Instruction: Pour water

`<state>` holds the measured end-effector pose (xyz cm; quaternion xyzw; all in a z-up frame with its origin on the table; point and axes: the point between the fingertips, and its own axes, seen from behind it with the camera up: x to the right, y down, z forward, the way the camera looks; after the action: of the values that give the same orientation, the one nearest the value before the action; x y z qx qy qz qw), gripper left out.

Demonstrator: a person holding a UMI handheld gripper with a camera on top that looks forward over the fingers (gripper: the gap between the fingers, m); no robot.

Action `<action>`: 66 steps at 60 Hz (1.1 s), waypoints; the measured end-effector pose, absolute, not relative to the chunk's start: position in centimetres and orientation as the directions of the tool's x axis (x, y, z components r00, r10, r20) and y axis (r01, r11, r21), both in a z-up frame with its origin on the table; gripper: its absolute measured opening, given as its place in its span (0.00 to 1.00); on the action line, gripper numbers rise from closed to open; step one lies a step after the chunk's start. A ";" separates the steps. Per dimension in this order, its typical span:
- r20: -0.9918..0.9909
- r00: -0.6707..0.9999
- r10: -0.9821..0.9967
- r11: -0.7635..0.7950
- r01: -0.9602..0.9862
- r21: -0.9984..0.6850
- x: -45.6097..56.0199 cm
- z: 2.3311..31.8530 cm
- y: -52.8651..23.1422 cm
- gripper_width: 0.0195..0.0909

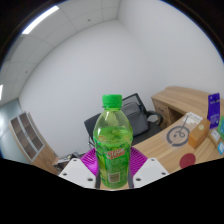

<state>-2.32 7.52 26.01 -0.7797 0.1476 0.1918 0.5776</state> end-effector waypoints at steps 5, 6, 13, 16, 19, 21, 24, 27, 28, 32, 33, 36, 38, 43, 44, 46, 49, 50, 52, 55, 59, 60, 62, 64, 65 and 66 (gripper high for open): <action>-0.251 0.968 0.016 -0.204 -0.243 -0.948 1.1 28.4 7.8 0.27; -0.214 0.977 0.011 -0.183 -0.209 -0.961 1.9 28.8 7.8 0.27; -0.046 0.999 -0.027 -0.085 -0.048 -0.995 7.0 29.6 7.9 0.27; -0.012 0.999 -0.053 -0.073 -0.016 -0.997 9.1 29.0 8.0 0.26; 0.018 0.997 -0.079 -0.089 0.011 -0.996 11.3 27.3 8.2 0.26; 0.037 0.995 -0.095 -0.106 0.027 -0.994 12.4 26.1 8.4 0.26; 0.042 0.992 -0.115 -0.127 0.027 -0.992 14.9 23.1 8.6 0.26; 0.053 0.990 -0.134 -0.161 0.031 -0.987 16.6 20.7 9.0 0.26; 0.059 0.989 -0.138 -0.172 0.035 -0.985 17.0 19.9 9.1 0.26; 0.068 0.988 -0.138 -0.210 0.038 -0.977 18.4 16.7 9.6 0.26; 0.068 0.988 -0.137 -0.214 0.037 -0.976 18.6 16.0 9.8 0.26; 0.057 0.988 -0.141 -0.225 0.024 -0.974 19.0 14.0 10.1 0.26; 0.044 0.989 -0.138 -0.230 0.011 -0.973 19.5 12.6 10.2 0.26; 0.011 0.988 -0.153 -0.237 -0.026 -0.971 20.6 9.9 10.4 0.26; 0.004 0.987 -0.158 -0.241 -0.035 -0.970 20.6 9.4 10.4 0.28; -0.010 0.986 -0.166 -0.250 -0.052 -0.967 21.0 8.1 10.4 0.29; -0.034 0.984 -0.172 -0.222 -0.072 -0.972 21.1 7.6 10.2 0.29; -0.043 0.983 -0.177 -0.210 -0.080 -0.974 21.3 7.6 10.0 0.29; -0.061 0.983 -0.174 -0.195 -0.095 -0.976 21.2 7.7 9.8 0.29; -0.052 0.984 -0.170 -0.199 -0.086 -0.976 21.2 7.6 9.6 0.33; -0.037 0.985 -0.167 -0.207 -0.071 -0.976 21.1 7.6 9.7 0.41; -0.032 0.985 -0.169 -0.212 -0.068 -0.975 21.1 7.6 9.7 0.43; -0.026 0.985 -0.172 -0.223 -0.064 -0.973 21.0 7.6 9.7 0.47; -0.019 0.984 -0.179 -0.236 -0.062 -0.970 21.1 7.5 9.6 0.52; -0.019 0.983 -0.181 -0.246 -0.064 -0.967 21.1 7.3 9.5 0.56; -0.019 0.982 -0.187 -0.257 -0.068 -0.964 21.2 7.2 9.4 0.61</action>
<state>21.21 9.35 7.15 -0.7912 0.0807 -0.0495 0.6042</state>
